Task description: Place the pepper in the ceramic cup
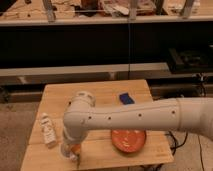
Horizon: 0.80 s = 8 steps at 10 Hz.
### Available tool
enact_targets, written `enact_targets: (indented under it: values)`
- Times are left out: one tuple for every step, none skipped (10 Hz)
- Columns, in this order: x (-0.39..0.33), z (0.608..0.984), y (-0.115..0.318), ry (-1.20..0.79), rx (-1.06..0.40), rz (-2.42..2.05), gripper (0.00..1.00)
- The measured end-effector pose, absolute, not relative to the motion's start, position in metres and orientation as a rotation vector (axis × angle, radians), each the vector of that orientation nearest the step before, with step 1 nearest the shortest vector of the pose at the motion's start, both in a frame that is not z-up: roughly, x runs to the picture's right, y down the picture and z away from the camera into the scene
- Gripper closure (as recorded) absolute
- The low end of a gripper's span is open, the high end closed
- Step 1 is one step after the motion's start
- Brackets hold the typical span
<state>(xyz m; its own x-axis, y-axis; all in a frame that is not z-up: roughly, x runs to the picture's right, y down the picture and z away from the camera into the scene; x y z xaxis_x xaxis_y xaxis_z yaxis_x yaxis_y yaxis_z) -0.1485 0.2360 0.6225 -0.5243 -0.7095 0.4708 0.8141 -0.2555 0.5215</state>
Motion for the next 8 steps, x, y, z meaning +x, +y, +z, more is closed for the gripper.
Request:
enact_targets:
  values:
    - [-0.149, 0.626, 0.239, -0.892, -0.196, -1.929, 0.42]
    - [-0.149, 0.628, 0.241, -0.88, -0.209, -1.928, 0.33]
    - [-0.147, 0.63, 0.241, -0.86, -0.212, -1.907, 0.24]
    - [-0.147, 0.631, 0.24, -0.845, -0.2, -1.891, 0.2]
    - [-0.146, 0.631, 0.238, -0.843, -0.177, -1.872, 0.2]
    - [-0.144, 0.632, 0.233, -0.842, -0.142, -1.838, 0.2]
    - [-0.143, 0.633, 0.23, -0.842, -0.116, -1.811, 0.2]
    - [-0.143, 0.635, 0.228, -0.83, -0.107, -1.78, 0.2]
